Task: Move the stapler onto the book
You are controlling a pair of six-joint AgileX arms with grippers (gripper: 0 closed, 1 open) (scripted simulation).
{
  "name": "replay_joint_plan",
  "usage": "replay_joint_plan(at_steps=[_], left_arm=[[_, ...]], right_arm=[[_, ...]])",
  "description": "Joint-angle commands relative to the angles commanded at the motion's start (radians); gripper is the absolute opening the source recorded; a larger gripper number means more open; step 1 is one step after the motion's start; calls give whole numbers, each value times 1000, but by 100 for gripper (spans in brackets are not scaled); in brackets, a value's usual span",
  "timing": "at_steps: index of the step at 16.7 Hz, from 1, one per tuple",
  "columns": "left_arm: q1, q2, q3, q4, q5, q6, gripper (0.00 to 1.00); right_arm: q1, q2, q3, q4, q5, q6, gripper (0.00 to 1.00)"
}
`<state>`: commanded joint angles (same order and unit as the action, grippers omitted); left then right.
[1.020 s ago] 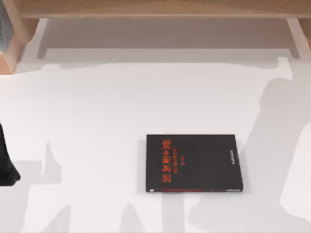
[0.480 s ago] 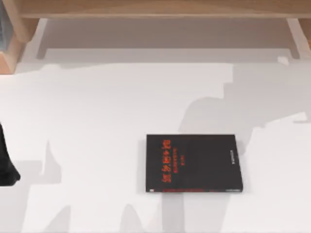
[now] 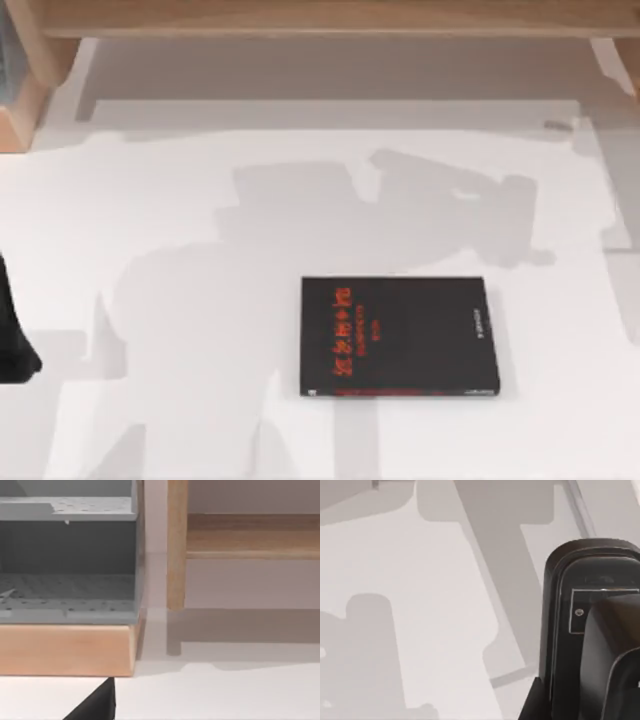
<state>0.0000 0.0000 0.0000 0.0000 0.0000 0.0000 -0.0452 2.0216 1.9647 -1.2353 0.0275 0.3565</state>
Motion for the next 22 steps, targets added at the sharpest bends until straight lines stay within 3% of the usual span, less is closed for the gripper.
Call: replay_joint_plan(at_steps=[13,17,22], left_arm=[[0,0,0,0,0,0,100],[0,0,0,0,0,0,100],[0,0,0,0,0,0,100]], right_arm=[[660,-21,-360,154,38,335,0],[759,-5,-396,188,41,368,0],[768,-4,-399,191,41,370,0]])
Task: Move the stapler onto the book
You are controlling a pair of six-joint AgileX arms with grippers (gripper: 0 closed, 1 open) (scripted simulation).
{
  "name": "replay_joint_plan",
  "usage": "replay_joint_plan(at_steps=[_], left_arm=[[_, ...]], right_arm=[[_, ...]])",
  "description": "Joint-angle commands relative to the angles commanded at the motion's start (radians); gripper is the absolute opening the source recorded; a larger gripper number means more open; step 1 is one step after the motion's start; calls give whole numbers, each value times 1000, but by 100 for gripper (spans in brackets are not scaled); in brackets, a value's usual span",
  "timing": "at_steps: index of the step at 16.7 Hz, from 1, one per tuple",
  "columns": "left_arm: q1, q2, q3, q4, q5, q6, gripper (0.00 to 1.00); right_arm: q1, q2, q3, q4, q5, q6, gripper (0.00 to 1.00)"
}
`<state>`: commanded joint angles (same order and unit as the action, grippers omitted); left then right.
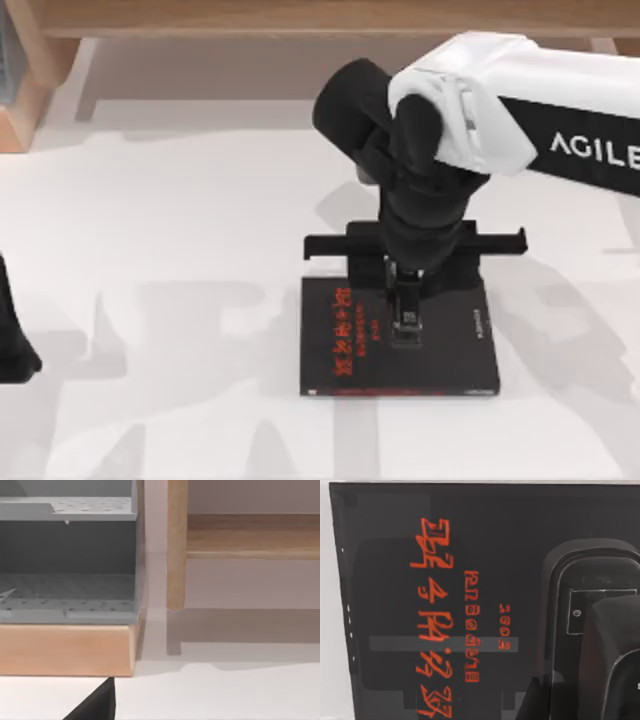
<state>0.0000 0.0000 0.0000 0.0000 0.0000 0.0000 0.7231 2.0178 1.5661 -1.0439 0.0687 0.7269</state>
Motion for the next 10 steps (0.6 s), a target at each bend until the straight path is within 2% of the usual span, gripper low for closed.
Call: replay_joint_plan(at_steps=[10], left_arm=[[0,0,0,0,0,0,100]], right_arm=[[-3,37,-67,105,0,-2,0]])
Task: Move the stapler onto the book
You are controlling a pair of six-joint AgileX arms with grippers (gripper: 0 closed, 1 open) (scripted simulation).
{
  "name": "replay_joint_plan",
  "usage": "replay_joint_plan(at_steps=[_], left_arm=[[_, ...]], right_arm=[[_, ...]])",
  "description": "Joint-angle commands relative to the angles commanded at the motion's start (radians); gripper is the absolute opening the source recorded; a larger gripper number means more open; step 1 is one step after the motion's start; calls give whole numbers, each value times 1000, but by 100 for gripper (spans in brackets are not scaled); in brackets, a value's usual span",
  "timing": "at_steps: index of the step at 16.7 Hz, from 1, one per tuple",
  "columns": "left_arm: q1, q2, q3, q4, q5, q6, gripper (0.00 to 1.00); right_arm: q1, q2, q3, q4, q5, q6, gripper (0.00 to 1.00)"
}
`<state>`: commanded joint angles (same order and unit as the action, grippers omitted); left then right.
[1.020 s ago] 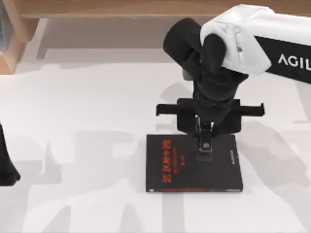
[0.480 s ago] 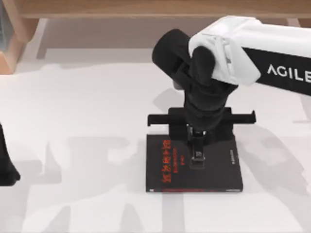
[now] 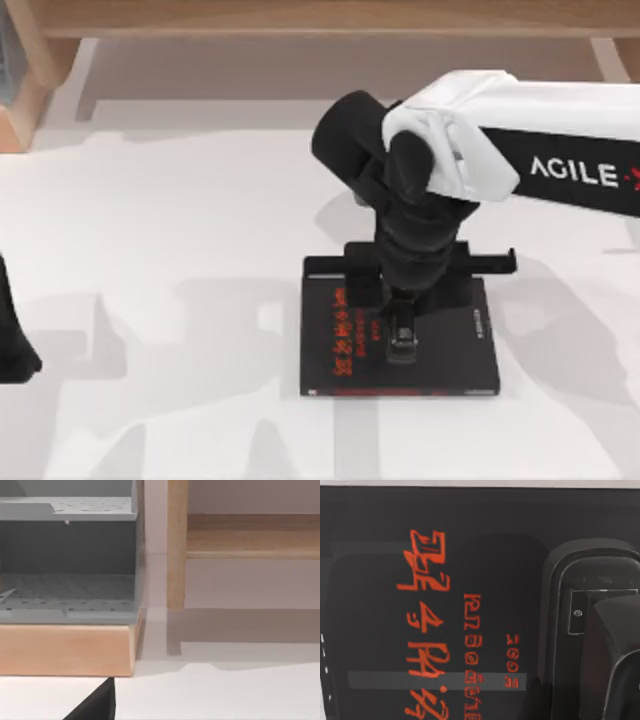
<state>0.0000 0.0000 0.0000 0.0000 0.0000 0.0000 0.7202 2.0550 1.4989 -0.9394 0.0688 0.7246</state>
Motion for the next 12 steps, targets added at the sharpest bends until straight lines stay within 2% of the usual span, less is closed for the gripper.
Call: replay_joint_plan(at_steps=[1,12], left_arm=[[0,0,0,0,0,0,100],[0,0,0,0,0,0,100]], right_arm=[[0,0,0,0,0,0,0],[0,0,0,0,0,0,83]])
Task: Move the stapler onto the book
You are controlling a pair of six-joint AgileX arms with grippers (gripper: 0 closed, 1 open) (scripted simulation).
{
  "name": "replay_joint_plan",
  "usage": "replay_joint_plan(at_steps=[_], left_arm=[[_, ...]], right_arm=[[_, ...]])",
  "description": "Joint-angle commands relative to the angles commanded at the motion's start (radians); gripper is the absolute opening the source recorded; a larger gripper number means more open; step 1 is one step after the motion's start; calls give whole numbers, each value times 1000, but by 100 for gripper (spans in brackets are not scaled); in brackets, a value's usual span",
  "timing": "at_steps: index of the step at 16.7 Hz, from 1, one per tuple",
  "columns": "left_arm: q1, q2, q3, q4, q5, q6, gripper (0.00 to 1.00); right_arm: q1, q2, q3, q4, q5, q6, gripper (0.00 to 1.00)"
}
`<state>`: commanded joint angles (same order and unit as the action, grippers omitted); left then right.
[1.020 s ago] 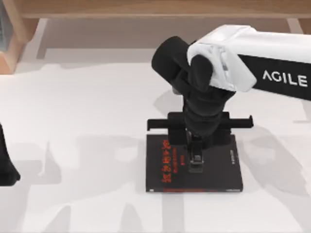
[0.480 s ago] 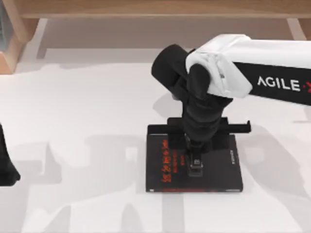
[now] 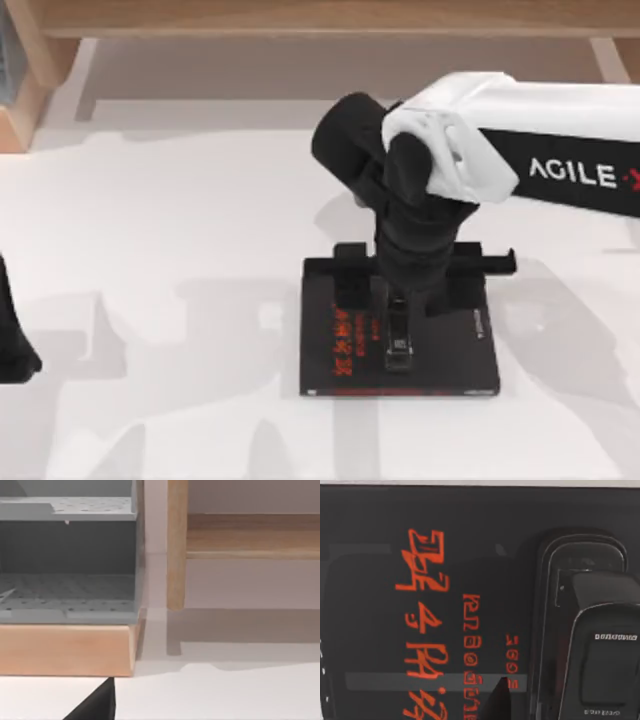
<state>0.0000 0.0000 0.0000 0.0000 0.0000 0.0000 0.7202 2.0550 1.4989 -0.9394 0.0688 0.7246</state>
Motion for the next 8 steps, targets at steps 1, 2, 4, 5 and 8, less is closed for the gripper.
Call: replay_joint_plan(at_steps=[1,2,4,5,8], left_arm=[[0,0,0,0,0,0,100],[0,0,0,0,0,0,100],[0,0,0,0,0,0,100],[0,0,0,0,0,0,100],[0,0,0,0,0,0,100]], right_arm=[[0,0,0,0,0,0,90],[0,0,0,0,0,0,98],[0,0,0,0,0,0,100],[0,0,0,0,0,0,100],[0,0,0,0,0,0,100]])
